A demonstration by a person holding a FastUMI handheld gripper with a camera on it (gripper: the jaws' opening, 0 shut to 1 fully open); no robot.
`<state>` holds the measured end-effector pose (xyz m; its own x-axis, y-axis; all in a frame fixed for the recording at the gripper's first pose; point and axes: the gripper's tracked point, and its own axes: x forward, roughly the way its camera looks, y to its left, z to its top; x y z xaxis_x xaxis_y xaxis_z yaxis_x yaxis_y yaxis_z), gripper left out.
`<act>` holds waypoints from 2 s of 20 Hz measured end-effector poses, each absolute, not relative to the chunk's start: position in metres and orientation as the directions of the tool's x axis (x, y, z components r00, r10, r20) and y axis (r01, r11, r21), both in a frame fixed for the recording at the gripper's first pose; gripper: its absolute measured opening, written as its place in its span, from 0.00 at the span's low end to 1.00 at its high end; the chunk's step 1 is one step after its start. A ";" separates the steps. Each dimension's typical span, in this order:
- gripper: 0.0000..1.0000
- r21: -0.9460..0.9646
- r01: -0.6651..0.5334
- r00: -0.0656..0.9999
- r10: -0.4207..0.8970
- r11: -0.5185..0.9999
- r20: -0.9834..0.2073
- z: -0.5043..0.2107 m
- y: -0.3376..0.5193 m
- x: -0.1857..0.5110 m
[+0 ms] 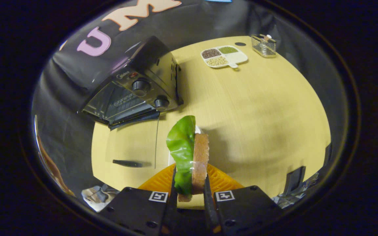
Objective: Open the toaster oven, put the food inside, and close the toaster oven door.
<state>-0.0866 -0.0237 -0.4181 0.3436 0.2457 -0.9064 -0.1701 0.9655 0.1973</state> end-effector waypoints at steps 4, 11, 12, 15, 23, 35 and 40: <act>0.38 0.271 -0.105 0.357 0.290 0.957 -0.888 -0.404 -0.020 -0.085; 0.38 0.415 0.010 0.493 0.357 0.910 -0.794 -0.372 0.016 -0.082; 0.38 0.433 0.019 0.505 0.365 0.901 -0.782 -0.371 0.026 -0.086; 0.38 0.522 0.050 0.528 0.421 0.852 -0.737 -0.371 0.068 -0.101; 0.38 0.654 0.029 0.641 0.489 0.756 -0.592 -0.387 0.172 -0.104; 0.37 0.819 0.050 0.704 0.561 0.571 -0.435 -0.424 0.257 -0.017; 0.37 0.755 0.061 0.727 0.489 0.653 -0.482 -0.441 0.262 0.011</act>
<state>0.0114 0.2618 -0.4412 0.7269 0.4892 -0.4820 0.0612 0.6529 0.7550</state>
